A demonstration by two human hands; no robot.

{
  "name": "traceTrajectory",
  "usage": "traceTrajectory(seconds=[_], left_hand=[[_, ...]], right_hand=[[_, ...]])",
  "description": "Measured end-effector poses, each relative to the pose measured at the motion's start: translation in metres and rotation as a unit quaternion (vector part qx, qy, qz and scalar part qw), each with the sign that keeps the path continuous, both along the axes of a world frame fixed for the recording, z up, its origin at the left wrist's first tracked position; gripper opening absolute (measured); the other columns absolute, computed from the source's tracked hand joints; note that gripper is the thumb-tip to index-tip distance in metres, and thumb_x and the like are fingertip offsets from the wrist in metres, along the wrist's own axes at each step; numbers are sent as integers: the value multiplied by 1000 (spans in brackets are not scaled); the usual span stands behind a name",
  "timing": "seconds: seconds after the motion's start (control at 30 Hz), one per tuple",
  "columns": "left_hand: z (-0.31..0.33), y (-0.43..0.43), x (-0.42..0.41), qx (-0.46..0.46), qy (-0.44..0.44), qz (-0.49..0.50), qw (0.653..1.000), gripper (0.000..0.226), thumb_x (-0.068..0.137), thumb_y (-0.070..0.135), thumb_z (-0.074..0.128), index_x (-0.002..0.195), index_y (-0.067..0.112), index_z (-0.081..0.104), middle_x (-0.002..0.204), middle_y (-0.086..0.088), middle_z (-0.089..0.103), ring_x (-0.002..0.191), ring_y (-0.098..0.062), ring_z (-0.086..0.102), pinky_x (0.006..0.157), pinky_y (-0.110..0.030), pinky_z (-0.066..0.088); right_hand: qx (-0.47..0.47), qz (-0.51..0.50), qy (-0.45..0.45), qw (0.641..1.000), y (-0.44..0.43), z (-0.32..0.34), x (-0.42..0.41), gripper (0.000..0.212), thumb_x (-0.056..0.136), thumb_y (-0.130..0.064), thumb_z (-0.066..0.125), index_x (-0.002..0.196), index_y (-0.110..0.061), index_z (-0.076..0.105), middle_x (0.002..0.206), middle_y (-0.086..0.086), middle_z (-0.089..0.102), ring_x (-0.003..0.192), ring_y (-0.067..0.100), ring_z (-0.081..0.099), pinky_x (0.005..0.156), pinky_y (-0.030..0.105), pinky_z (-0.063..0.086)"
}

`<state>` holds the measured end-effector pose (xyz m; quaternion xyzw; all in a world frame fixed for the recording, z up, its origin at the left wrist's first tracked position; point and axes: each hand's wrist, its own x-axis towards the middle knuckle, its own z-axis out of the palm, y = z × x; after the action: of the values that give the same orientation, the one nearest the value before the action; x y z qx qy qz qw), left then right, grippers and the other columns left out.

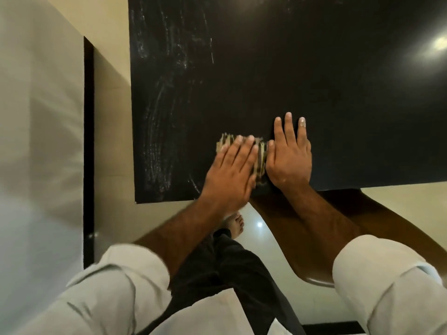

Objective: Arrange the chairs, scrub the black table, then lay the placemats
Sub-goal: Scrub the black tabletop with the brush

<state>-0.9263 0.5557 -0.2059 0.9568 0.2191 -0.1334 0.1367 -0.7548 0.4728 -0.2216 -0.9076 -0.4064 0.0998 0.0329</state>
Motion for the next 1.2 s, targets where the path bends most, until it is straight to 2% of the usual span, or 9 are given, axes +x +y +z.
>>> traceTrajectory(seconds=[0.07, 0.2, 0.4, 0.53, 0.63, 0.83, 0.93, 1.07, 1.2], left_hand=[[0, -12, -35, -8, 16, -6, 1000, 79, 115, 51, 19, 174, 15, -18, 181, -8, -29, 169, -29, -22, 137, -56, 6], [2, 21, -95, 4, 31, 78, 996, 77, 114, 53, 18, 175, 18, -13, 183, -5, -25, 170, -27, -19, 138, -56, 5], [-5, 61, -34, 39, -1, 148, 988, 79, 112, 53, 20, 176, 15, -5, 185, -8, -15, 171, -30, -11, 138, -57, 7], [-9, 24, -7, 29, -25, 83, 996, 78, 113, 51, 22, 176, 13, -4, 184, -11, -13, 171, -31, -10, 137, -58, 10], [-7, 3, -46, 12, -7, 14, 1000, 78, 115, 50, 22, 175, 13, -10, 183, -9, -21, 170, -29, -16, 138, -56, 7], [-1, 39, -132, 13, 27, 44, 999, 75, 115, 51, 17, 176, 17, -11, 183, -5, -22, 170, -26, -17, 138, -55, 8], [-4, 72, -110, 25, 8, 61, 998, 75, 114, 51, 16, 176, 17, -8, 184, -5, -19, 171, -26, -15, 138, -55, 7], [-7, 87, -38, 26, -16, 87, 996, 78, 113, 53, 20, 176, 16, -5, 185, -9, -15, 171, -30, -13, 138, -54, 2], [-7, 59, -16, 17, -23, 11, 1000, 78, 114, 51, 22, 176, 12, -4, 184, -11, -14, 171, -31, -11, 137, -57, 9]], right_hand=[[-9, -2, 3, 1000, -1, 1, 1, 65, 117, -46, 27, 177, -23, 18, 186, 4, 6, 172, 34, 1, 131, 57, 29], [-14, -7, 3, 1000, 1, 2, 0, 65, 117, -47, 27, 177, -24, 15, 186, 3, 5, 171, 34, 0, 131, 55, 27], [-4, -13, -5, 1000, 2, -1, -2, 65, 117, -47, 27, 177, -23, 16, 186, 4, 7, 171, 36, 3, 131, 56, 27], [17, -6, -3, 1000, -3, -1, -5, 65, 116, -45, 28, 176, -22, 19, 186, 5, 10, 171, 36, 4, 131, 58, 29], [17, -7, 0, 1000, -3, 0, -6, 64, 116, -46, 27, 176, -23, 19, 186, 4, 10, 171, 35, 3, 131, 59, 29], [12, -16, 4, 1000, 1, 2, -7, 65, 117, -46, 27, 176, -23, 17, 186, 5, 8, 171, 35, 2, 131, 59, 26], [7, -20, -1, 1000, 3, 3, -9, 65, 117, -46, 28, 176, -22, 16, 186, 5, 8, 171, 36, 2, 131, 60, 26], [-1, -23, 3, 1000, 5, 5, -10, 65, 117, -44, 30, 176, -22, 16, 186, 5, 7, 171, 35, 2, 131, 60, 26], [-4, -24, 6, 1000, 3, 4, -11, 65, 117, -42, 32, 176, -22, 17, 186, 3, 7, 172, 33, 0, 132, 60, 25]])
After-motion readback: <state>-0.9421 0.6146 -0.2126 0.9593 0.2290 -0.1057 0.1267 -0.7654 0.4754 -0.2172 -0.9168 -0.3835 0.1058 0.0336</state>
